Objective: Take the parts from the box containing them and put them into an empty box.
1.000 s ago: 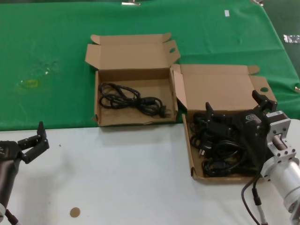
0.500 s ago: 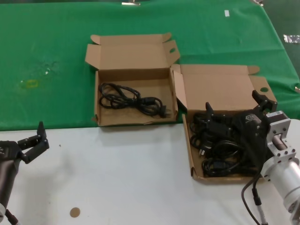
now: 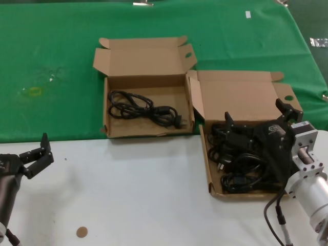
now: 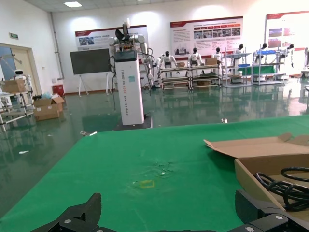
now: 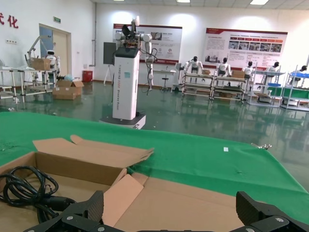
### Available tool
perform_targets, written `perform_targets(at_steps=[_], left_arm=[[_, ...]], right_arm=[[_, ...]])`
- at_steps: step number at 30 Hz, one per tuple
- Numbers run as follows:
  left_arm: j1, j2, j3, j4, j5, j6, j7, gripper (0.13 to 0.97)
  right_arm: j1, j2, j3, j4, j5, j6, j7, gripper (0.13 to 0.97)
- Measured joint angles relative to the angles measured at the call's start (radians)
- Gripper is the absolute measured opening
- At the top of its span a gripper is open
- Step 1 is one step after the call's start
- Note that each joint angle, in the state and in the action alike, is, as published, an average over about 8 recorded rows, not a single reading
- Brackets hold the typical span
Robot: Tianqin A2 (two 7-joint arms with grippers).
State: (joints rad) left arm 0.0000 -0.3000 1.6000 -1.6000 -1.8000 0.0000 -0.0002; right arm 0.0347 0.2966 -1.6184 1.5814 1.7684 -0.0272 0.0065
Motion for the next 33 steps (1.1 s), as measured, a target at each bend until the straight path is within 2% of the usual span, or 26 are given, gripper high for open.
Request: perform_targets(at_steps=[33], left_arm=[[0.000, 0.000, 0.000, 0.000, 0.000, 0.000, 0.000, 0.966]], right_arm=[[0.000, 0.000, 0.000, 0.000, 0.000, 0.000, 0.000, 0.966]])
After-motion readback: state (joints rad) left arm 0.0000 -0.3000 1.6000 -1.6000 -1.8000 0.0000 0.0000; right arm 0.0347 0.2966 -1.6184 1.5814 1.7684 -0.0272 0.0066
